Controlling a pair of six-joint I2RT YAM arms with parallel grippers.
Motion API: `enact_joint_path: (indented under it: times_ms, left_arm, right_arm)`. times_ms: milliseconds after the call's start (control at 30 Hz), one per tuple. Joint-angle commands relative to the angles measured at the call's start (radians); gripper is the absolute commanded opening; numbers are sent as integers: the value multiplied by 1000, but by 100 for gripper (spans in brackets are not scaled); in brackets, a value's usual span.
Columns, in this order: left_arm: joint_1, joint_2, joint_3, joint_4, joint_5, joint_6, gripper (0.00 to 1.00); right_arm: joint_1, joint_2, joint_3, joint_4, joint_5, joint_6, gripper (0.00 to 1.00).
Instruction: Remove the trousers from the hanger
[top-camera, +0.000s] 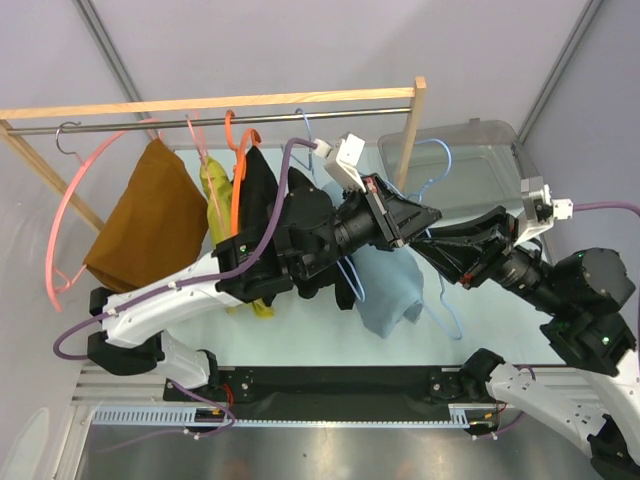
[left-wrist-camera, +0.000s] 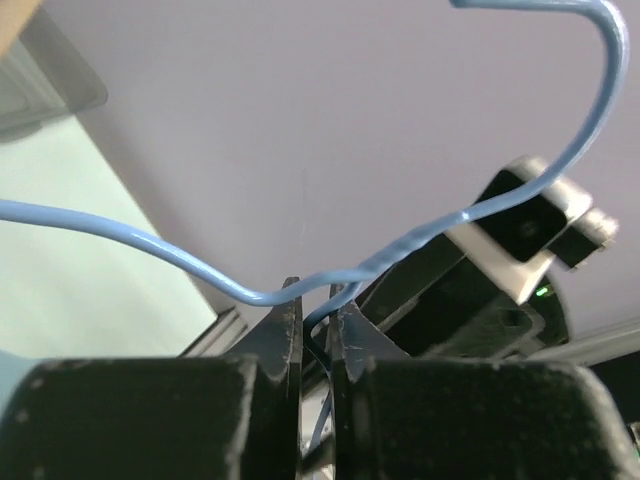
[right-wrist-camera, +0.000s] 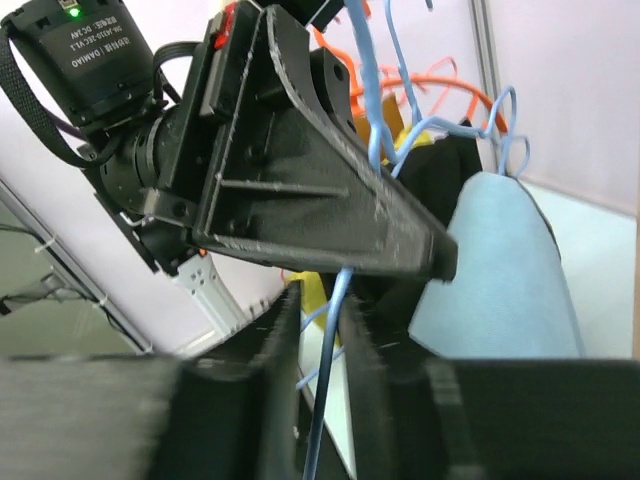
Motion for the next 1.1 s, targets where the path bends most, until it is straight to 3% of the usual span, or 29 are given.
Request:
enact_joint_path:
  times_ms: [0, 133, 500, 667, 800, 1067]
  left_arm:
    - [-14, -62, 27, -20, 31, -15, 0]
    - [-13, -96, 31, -50, 58, -26, 0]
    - [-11, -175, 59, -81, 123, -41, 0]
    - [-11, -214, 59, -78, 89, -47, 0]
    - [-9, -231, 62, -63, 78, -55, 0]
    - [-9, -244, 59, -44, 61, -62, 0]
  right_arm:
    - [7, 3, 140, -228, 9, -50, 37]
    - [7, -11, 180, -380, 51, -86, 47]
    - [7, -233, 37, -498, 198, -107, 73]
    - [6, -195, -33, -529, -49, -188, 89]
    - [6, -199, -122, -442, -211, -238, 99]
    - [6, -170, -199, -261, -371, -256, 100]
